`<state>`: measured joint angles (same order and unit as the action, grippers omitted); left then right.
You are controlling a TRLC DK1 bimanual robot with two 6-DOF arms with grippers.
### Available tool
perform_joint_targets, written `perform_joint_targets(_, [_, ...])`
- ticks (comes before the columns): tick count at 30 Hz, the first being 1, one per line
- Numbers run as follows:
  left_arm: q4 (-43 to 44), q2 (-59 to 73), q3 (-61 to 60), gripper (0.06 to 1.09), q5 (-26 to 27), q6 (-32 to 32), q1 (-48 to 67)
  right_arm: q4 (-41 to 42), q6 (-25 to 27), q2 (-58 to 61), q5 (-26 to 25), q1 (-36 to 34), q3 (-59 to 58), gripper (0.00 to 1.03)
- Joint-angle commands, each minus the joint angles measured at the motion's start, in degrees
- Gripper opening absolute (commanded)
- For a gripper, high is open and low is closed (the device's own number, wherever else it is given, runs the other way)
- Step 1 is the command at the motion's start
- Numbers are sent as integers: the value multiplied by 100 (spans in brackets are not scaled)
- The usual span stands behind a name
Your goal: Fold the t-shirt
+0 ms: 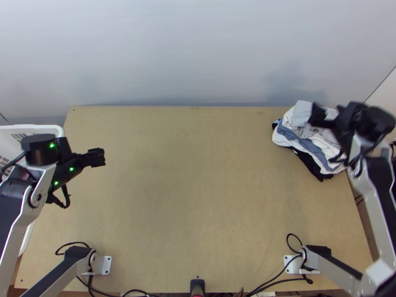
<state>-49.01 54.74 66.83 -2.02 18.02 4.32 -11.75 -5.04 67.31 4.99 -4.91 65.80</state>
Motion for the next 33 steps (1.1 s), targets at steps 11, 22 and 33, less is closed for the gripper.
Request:
perform_joint_targets(11, [700,-2055,-1480,104,-1002,-9,-54,243,451,-3505,-1308,2468,-3609,99])
perform_joint_targets(22, [41,-4455,-3141,104,-1099,-308,-177,67,1462,-5131,-1370,2363,-4866,99])
perform_joint_targets(33, [1816,-4349,-3861,104,-1037,-1187,-476,278,2332,-5536,-1273,2644,-5569,99])
